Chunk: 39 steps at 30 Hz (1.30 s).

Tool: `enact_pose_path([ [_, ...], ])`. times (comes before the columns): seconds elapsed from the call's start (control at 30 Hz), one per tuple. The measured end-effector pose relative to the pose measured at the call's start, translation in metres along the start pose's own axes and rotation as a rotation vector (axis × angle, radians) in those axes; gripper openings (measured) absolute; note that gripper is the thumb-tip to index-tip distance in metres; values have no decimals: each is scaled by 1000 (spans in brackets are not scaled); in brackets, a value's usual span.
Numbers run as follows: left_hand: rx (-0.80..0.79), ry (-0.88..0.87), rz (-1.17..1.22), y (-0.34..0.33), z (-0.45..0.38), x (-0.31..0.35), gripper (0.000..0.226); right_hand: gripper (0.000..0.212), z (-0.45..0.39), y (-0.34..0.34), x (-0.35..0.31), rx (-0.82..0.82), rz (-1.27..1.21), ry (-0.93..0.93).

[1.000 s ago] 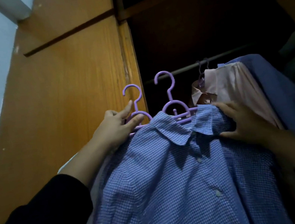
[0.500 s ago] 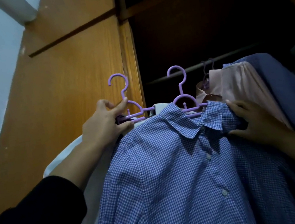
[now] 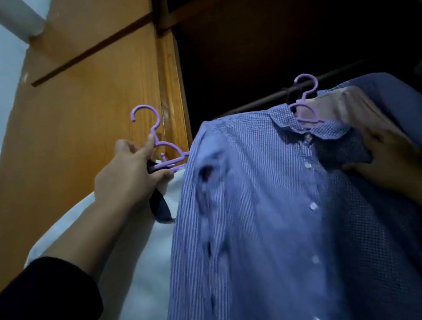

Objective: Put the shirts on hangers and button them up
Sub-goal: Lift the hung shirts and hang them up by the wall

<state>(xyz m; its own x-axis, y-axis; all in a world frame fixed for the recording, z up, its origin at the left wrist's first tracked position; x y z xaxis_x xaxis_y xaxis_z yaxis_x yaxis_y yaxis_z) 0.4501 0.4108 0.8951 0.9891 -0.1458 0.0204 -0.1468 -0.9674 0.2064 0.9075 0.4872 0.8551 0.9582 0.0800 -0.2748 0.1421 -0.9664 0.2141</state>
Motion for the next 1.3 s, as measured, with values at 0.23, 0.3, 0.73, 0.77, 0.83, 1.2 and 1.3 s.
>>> enact_pose_path([
  [0.23,58,-40,-60,2,4,7,75,93,-3,4,-39,45,196,0],
  [0.3,72,-55,-58,3,5,9,74,83,-11,9,-54,68,236,9],
  [0.73,84,-90,-112,1,-5,21,79,29,-53,23,-109,249,775,159],
  [0.77,83,-100,-117,0,-6,22,79,31,-54,21,-111,293,805,188],
  [0.83,78,-120,-135,-1,-8,25,81,33,-58,17,-113,319,872,191],
  [1.2,87,-149,-173,-8,-27,27,92,30,-107,-16,-109,278,831,181],
  [1.3,82,-157,-168,-9,-33,30,94,32,-122,-20,-109,273,812,184],
])
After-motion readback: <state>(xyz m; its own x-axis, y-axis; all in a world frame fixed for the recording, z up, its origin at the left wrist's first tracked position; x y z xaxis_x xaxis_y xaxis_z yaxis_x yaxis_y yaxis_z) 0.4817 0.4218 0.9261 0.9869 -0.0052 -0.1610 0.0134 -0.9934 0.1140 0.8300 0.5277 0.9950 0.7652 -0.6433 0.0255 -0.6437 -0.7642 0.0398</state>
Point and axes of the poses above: each hand's wrist, its own z-axis away from the middle knuckle, its own y-axis out of the back of the hand, x = y × z, the point moved 5 cm from there along -z, towards the middle knuckle, and after that the axes turned 1 degree about -y, right-handed, at the moved point
